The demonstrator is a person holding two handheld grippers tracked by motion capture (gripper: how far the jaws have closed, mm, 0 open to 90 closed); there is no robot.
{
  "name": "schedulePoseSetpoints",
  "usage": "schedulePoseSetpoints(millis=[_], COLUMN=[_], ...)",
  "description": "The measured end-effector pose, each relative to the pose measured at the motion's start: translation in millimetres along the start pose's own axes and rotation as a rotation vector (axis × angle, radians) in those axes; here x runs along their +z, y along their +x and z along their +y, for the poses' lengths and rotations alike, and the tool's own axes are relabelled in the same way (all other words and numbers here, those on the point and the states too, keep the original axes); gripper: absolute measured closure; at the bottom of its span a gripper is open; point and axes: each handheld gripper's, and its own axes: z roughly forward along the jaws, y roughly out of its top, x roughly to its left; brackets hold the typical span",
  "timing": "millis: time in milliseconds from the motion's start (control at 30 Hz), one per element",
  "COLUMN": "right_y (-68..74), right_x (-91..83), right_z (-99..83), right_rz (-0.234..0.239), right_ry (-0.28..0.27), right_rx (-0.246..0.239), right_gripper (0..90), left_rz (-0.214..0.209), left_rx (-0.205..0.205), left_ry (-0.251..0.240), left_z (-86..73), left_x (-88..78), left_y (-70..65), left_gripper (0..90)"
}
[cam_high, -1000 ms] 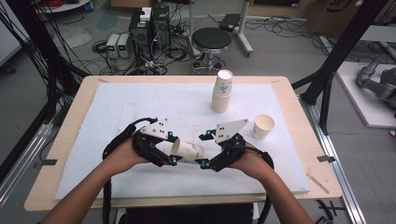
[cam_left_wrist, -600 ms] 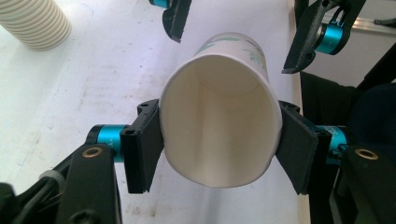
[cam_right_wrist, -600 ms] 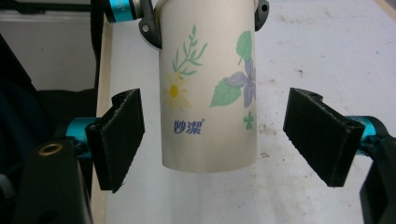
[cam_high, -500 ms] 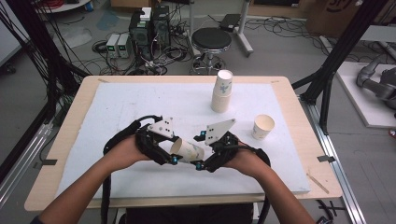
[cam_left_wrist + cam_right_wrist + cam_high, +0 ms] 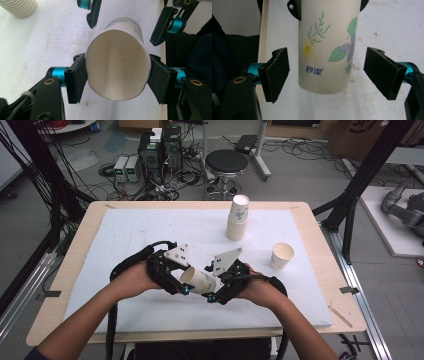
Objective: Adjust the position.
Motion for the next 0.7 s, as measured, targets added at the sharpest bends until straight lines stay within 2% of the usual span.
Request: schedulePoseSetpoints(millis=[100, 367, 567, 700], right_y=[0.0, 2.4, 2.0, 1.5], right_x=[2.9, 11.8, 15.7, 17.8], right_z=[1.2, 2.0, -1.9, -4.7], right_rz=[-0.001, 0.008, 0.019, 0.023], right_ry=[0.013, 0.052, 0.045, 0.043], right_rx=[-0.002, -0.024, -0.006, 0.012], right_gripper=[21.6, 34.2, 37.2, 38.2], left_rz=[-0.001, -0.010, -0.011, -0.010], left_rx=[0.004, 0.001, -0.008, -0.030], left_ry=[0.006, 0.009, -0.005, -0.018], left_z=[1.6, 2.8, 2.0, 1.4], left_x=[0.7, 5.6, 8.0, 10.7], left_y=[-0.1, -1.5, -1.9, -2.0], left_gripper=[36.8, 36.7, 36.6, 36.6])
